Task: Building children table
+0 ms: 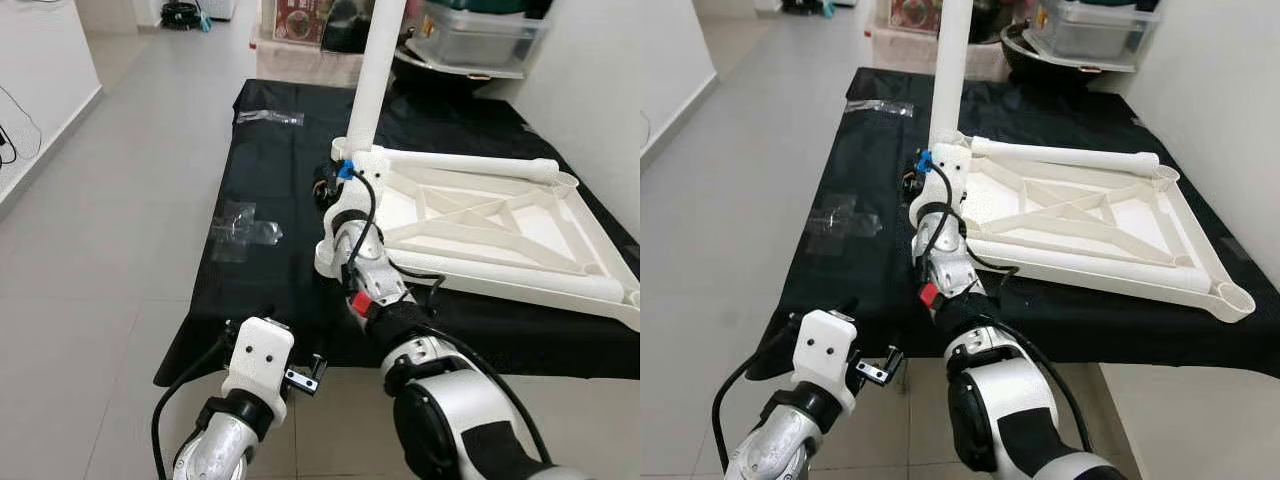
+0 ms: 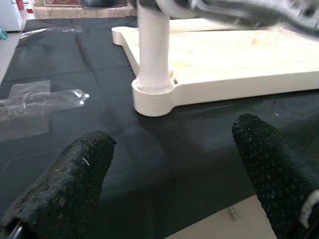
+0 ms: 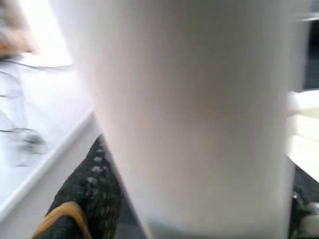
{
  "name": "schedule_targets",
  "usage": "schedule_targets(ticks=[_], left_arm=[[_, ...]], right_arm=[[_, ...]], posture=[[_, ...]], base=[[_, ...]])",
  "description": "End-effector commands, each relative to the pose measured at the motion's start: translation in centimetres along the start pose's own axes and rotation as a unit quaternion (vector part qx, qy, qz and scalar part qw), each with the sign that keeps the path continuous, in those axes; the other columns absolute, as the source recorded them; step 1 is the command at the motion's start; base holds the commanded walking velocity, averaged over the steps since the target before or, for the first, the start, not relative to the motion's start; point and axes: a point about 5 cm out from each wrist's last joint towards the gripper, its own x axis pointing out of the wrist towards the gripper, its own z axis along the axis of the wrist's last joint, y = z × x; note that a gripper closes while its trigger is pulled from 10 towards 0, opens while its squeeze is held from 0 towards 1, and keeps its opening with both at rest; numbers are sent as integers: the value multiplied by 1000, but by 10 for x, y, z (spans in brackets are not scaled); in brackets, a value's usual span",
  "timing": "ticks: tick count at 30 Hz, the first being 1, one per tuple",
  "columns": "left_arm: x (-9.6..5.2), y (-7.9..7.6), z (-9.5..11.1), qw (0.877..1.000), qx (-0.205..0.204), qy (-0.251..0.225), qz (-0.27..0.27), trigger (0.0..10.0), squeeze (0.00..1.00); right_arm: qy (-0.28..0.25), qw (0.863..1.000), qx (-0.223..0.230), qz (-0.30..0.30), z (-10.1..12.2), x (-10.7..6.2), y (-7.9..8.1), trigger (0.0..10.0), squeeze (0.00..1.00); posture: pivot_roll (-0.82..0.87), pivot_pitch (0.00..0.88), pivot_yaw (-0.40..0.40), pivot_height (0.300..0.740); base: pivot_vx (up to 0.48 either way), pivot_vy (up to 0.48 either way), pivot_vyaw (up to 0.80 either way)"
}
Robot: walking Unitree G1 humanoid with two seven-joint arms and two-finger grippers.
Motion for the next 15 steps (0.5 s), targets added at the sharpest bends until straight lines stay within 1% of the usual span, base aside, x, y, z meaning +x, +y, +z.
schedule_targets(ticks=[1,2,3,4,5,6,7,9,10,11,12,13,14,15], left_arm=[[0,-1,-3,1000,-6,8,-1,10000,0],[0,-1,-3,1000,-6,8,-1,10000,0],[0,-1,-3,1000,-6,8,-1,10000,0],[1,-1,-3,1000,-5,8,-1,10000,0],[1,-1,-3,1000,-5,8,-2,10000,0],[1,-1,-3,1000,-5,8,-2,10000,0],[1,-1,-3,1000,-5,8,-2,10000,0],[1,-1,-3,1000,-5,8,-2,10000,0],[1,-1,-3,1000,-5,8,-2,10000,0],[1,-1,-3,1000,-5,8,-2,10000,0],[0,-1,-3,1000,-4,8,-1,10000,0],[0,-1,-3,1000,-4,8,-1,10000,0],[0,-1,-3,1000,-4,8,-1,10000,0],[0,-1,-3,1000,-4,8,-1,10000,0]], right_arm=[[-3,999,16,33,5,2,6,10000,0],[20,991,53,124,5,3,10,10000,0],[20,991,53,124,5,3,10,10000,0],[41,969,68,235,4,-1,15,10000,0],[68,939,71,329,1,-7,18,10000,0],[68,939,71,329,1,-7,18,10000,0],[94,906,61,409,-3,-16,21,10000,0],[94,906,61,409,-3,-16,21,10000,0],[116,862,58,491,-7,-27,25,10000,0],[140,825,51,545,-13,-34,32,10000,0],[156,801,43,576,-19,-39,38,10000,0],[160,793,31,587,-22,-40,43,10000,0],[160,793,31,587,-22,-40,43,10000,0],[159,807,16,568,-25,-36,48,3686,0]], posture=[[103,88,-117,740],[103,88,-117,740],[103,88,-117,740],[100,86,-116,740],[102,86,-118,740],[102,86,-118,740],[103,86,-118,740],[103,86,-118,740],[105,87,-118,740],[105,87,-118,740],[105,87,-118,740],[105,87,-118,740],[105,87,-118,740],[112,88,-123,740]], base=[[0,0,0],[0,0,0],[0,0,0],[0,0,0],[0,0,0],[0,0,0],[0,0,0],[0,0,0],[0,0,0],[0,0,0],[0,0,0],[0,0,0],[0,0,0],[0,0,0]])
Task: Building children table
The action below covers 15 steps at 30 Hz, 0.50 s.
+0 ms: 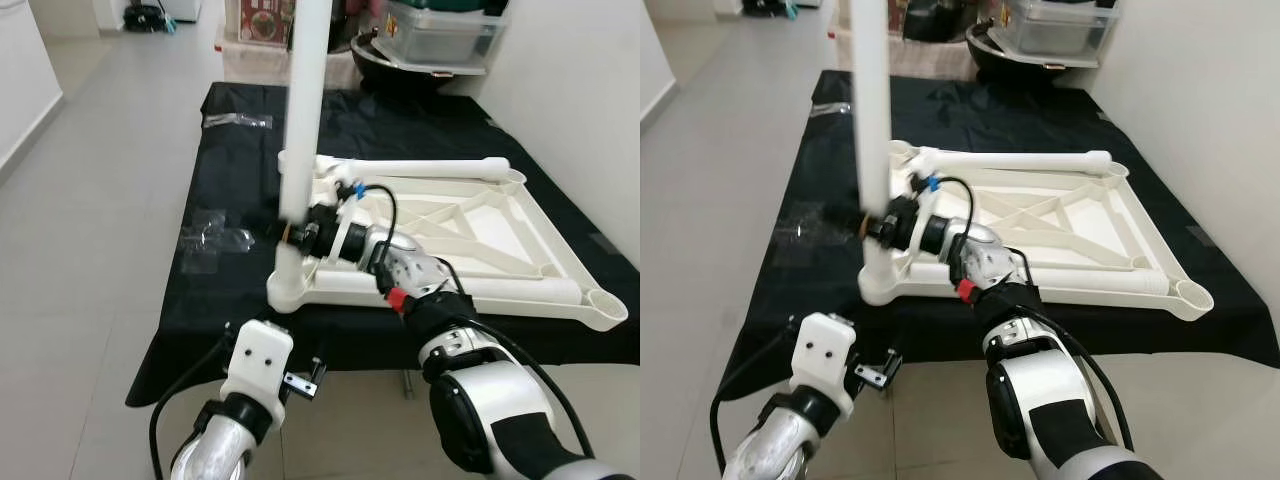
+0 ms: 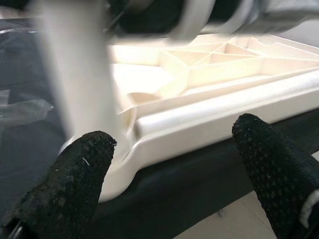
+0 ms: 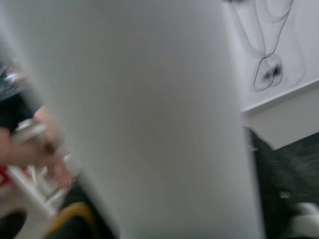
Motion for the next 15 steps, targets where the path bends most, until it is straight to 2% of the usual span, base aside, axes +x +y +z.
schedule_targets(ticks=[1,2,3,4,5,6,7,8,10,11,12,14,15], left_arm=[[-1,-1,-4,1000,-5,11,0,10000,0],[-1,-1,-4,1000,-5,11,0,10000,0],[-1,-1,-4,1000,-5,11,1,10000,0],[-1,-2,-4,1000,-5,11,0,10000,0],[-1,-2,-4,1000,-5,11,0,10000,0],[-1,-2,-4,1000,-5,11,0,10000,0],[-2,-2,-4,1000,-6,11,0,10000,0],[-2,-2,-4,1000,-6,11,0,10000,0],[-2,-2,-4,1000,-6,11,0,10000,0],[-2,-2,-4,1000,-6,11,0,10000,0],[-1,-2,-5,1000,-6,12,-1,10000,0],[-1,-2,-5,1000,-6,12,-1,10000,0],[-1,-2,-5,1000,-6,12,-1,10000,0]], right_arm=[[16,1000,-13,-7,-5,12,2,3686,0],[16,1000,-13,-7,-5,12,2,3686,0],[2,999,-30,-42,0,17,-1,0,0],[-7,996,-42,-84,4,21,-5,0,0],[-7,996,-42,-84,4,21,-5,0,0],[-11,990,-45,-131,8,23,-10,0,0],[-16,978,-55,-200,14,25,-17,0,0],[-16,978,-55,-200,14,25,-17,0,0],[-13,957,-72,-279,21,24,-24,0,0],[-13,957,-72,-279,21,24,-24,0,0],[-14,943,-73,-324,24,23,-28,0,0],[-14,943,-73,-324,24,23,-28,0,0],[-14,924,-78,-375,26,22,-31,0,0]], posture=[[112,88,-123,740],[112,88,-123,740],[113,85,-126,740],[111,83,-124,740],[111,83,-124,740],[110,80,-127,740],[106,80,-126,740],[106,80,-126,740],[103,76,-123,740],[103,76,-123,740],[103,75,-125,740],[103,75,-125,740],[105,70,-124,740]], base=[[0,0,0],[0,0,0],[0,0,0],[0,0,0],[0,0,0],[0,0,0],[0,0,0],[0,0,0],[0,0,0],[0,0,0],[0,0,0],[0,0,0],[0,0,0]])
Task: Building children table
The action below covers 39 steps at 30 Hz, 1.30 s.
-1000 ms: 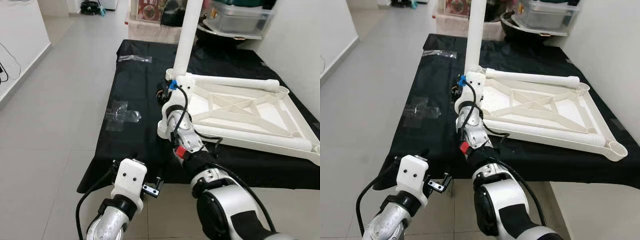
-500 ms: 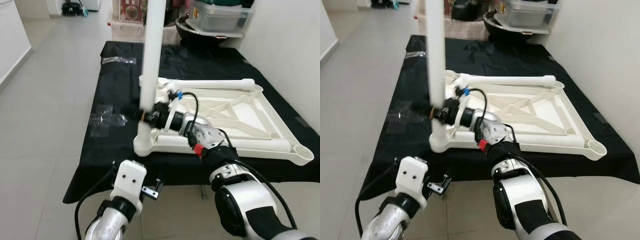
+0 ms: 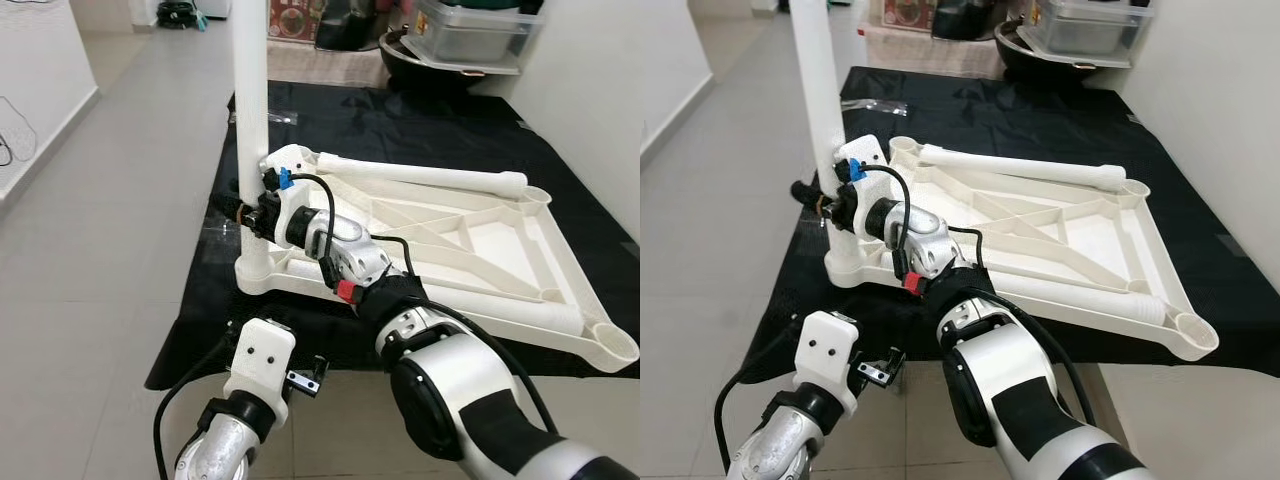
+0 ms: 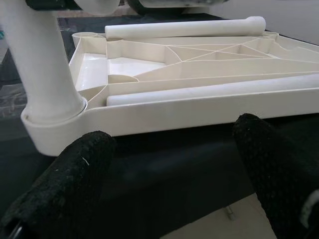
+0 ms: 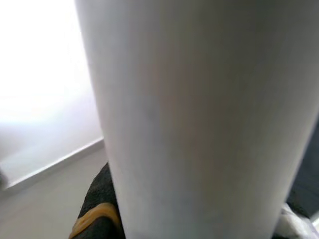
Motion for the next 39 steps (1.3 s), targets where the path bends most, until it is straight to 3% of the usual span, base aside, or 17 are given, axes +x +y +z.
schedule_targets(ticks=[1,5,6,7,9,10,11,12,13,15,19,20,26,28,31,33,39], left_arm=[[0,-2,-4,1000,-4,9,-2,10000,0],[0,-2,-4,1000,-3,9,-2,10000,0],[0,-2,-4,1000,-3,8,-2,10000,0],[0,-2,-4,1000,-3,8,-2,10000,0],[0,-2,-4,1000,-2,9,-3,10000,0],[0,-2,-4,1000,-2,9,-3,10000,0],[0,-2,-4,1000,-2,9,-3,10000,0],[0,-2,-4,1000,-2,8,-3,10000,0],[0,-2,-4,1000,-2,8,-3,10000,0],[1,-2,-4,1000,-2,8,-3,10000,0],[1,-2,-3,1000,-3,8,-3,10000,0],[1,-2,-3,1000,-4,8,-3,10000,0],[2,-2,-4,1000,-5,8,-3,10000,0],[2,-2,-4,1000,-6,8,-3,10000,0],[2,-1,-4,1000,-6,8,-3,10000,0],[2,-1,-4,1000,-6,8,-3,10000,0],[3,0,-4,1000,-6,9,-1,10000,0]], right_arm=[[11,993,1,-121,0,-2,-16,0,0],[13,980,13,-200,-6,-2,-15,0,0],[22,968,24,-250,-11,-3,-16,0,0],[22,968,24,-250,-11,-3,-16,0,0],[36,946,41,-320,-19,-7,-16,0,0],[36,946,41,-320,-19,-7,-16,0,0],[32,939,50,-338,-21,-7,-13,4431,0],[21,944,69,-323,-21,-4,-7,10000,0],[21,944,69,-323,-21,-4,-7,10000,0],[-5,953,90,-289,-19,0,2,10000,1000],[-44,960,79,-266,-11,0,7,10000,1000],[-51,960,76,-264,-10,0,7,10000,0],[-78,975,68,-197,-15,-8,10,10000,0],[-77,986,32,-141,-32,-23,10,10000,0],[-75,991,27,-104,-48,-43,8,10000,0],[-75,991,27,-104,-48,-43,8,10000,0],[-72,993,22,-87,-62,-79,-2,10000,0]], posture=[[110,66,-128,740],[111,66,-126,740],[108,66,-128,740],[108,66,-128,740],[105,69,-126,740],[105,69,-126,740],[105,70,-125,740],[105,71,-125,740],[105,71,-125,740],[100,76,-120,740],[100,77,-123,740],[100,77,-123,740],[93,79,-118,740],[94,80,-120,740],[90,80,-119,740],[90,80,-119,740],[81,80,-111,740]], base=[[0,0,0],[0,0,0],[0,0,0],[0,0,0],[0,0,0],[0,0,0],[0,0,0],[0,0,0],[0,0,0],[0,0,0],[0,0,0],[0,0,0],[0,0,0],[0,0,0],[0,0,0],[0,0,0],[0,0,0]])
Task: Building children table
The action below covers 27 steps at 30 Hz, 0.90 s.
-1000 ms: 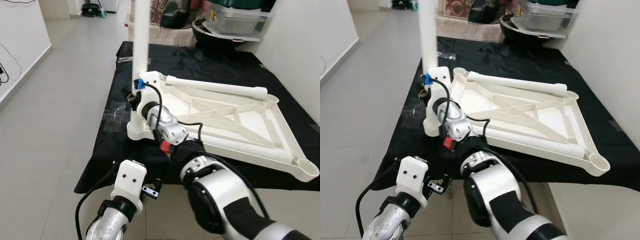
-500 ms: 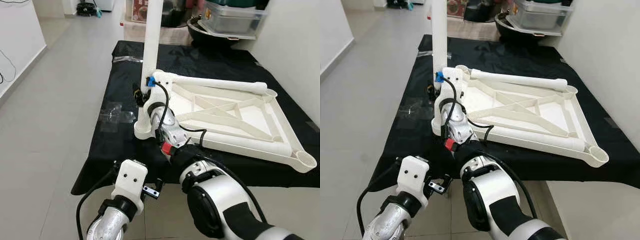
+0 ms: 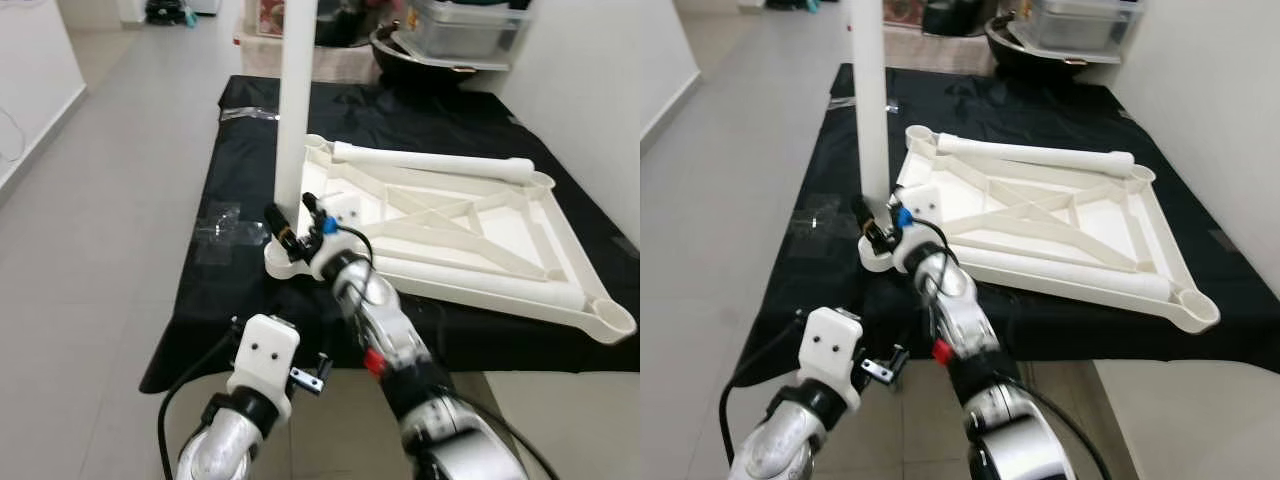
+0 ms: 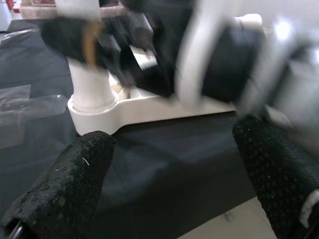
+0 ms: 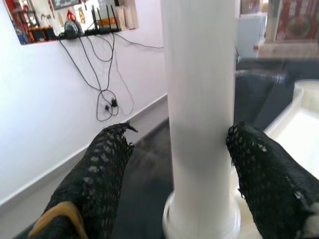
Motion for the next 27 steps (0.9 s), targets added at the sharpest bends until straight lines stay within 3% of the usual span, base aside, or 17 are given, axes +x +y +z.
schedule_targets(ticks=[1,4,10,15,27], left_arm=[[-1,-1,-5,1000,-6,11,-1,10000,0],[0,2,-6,1000,-5,17,6,10000,0],[2,9,-11,999,10,31,26,10000,0],[3,12,-14,998,37,40,25,10000,0],[3,11,-15,998,43,40,19,10000,0]], right_arm=[[-3,1000,4,6,4,-2,-1,10000,0],[-8,1000,-13,-26,4,-22,-16,10000,0],[-5,996,-43,-72,-2,-47,-21,10000,0],[-9,994,-58,-89,0,-51,-19,10000,0],[0,991,-52,-121,7,-50,-30,10000,0]], posture=[[81,80,-111,740],[73,77,-105,740],[70,72,-95,740],[66,67,-91,740],[72,53,-91,740]], base=[[0,0,0],[0,0,0],[0,0,-606],[0,-55,-160],[0,-457,0]])
